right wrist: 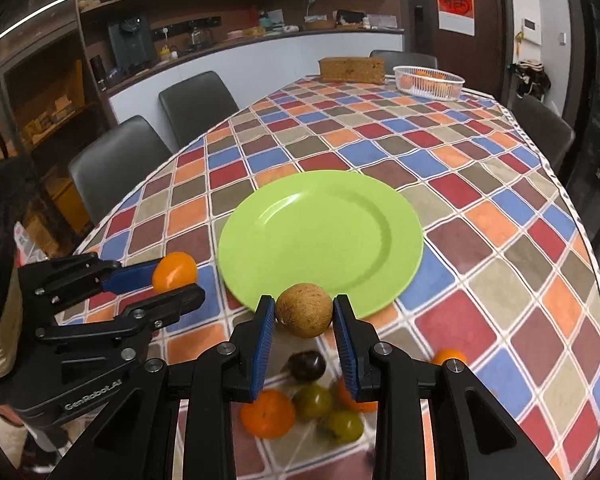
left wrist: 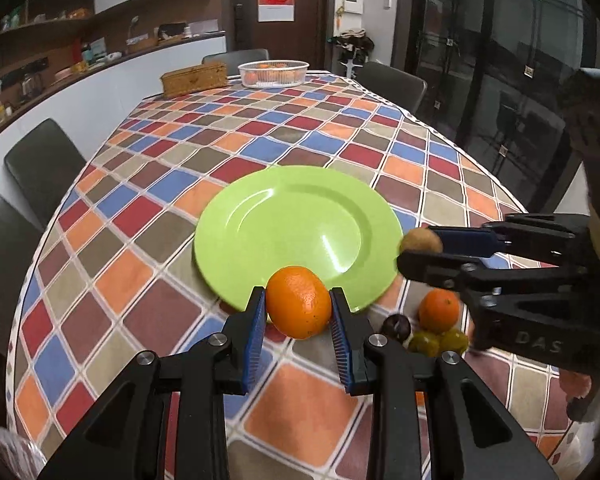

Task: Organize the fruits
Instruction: 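Carry the mandarin onto the green plate and release while the right gripper places the kiwi there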

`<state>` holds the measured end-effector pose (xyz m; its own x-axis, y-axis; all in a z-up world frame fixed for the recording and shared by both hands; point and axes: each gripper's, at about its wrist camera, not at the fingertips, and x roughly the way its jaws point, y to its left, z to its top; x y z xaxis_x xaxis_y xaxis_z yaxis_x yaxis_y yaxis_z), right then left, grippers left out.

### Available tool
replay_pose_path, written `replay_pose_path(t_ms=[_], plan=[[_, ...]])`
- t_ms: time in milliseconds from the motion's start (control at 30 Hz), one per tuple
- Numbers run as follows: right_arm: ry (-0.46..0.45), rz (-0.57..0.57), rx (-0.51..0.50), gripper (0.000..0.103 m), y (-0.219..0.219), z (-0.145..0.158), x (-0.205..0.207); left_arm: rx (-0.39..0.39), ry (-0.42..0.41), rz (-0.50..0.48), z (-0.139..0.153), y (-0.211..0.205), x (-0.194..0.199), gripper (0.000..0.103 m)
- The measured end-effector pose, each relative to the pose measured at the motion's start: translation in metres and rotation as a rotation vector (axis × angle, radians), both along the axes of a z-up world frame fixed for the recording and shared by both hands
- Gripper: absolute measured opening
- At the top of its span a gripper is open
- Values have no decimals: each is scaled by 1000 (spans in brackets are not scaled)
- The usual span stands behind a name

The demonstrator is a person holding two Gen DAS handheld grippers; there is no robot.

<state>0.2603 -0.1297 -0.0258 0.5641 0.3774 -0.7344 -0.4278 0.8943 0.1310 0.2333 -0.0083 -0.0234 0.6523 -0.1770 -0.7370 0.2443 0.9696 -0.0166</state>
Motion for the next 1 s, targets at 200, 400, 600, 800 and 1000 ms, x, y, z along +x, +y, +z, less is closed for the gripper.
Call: replay_pose_path(t_ms=[200, 400, 600, 800, 1000], plan=[[60, 18, -29, 31, 5, -11, 35, -20, 59, -34, -3, 0, 29, 31], [118, 24, -49, 31, 9, -25, 57, -42, 135, -33, -21, 2, 54, 31], [158, 19, -78, 31, 11, -40, 70, -37, 191, -17, -40, 5, 72, 31], [171, 24, -90, 31, 12, -46, 73, -11, 195, -15, -46, 4, 76, 31], [161, 24, -87, 33, 10, -44, 69, 10, 166, -12, -40, 4, 71, 36]])
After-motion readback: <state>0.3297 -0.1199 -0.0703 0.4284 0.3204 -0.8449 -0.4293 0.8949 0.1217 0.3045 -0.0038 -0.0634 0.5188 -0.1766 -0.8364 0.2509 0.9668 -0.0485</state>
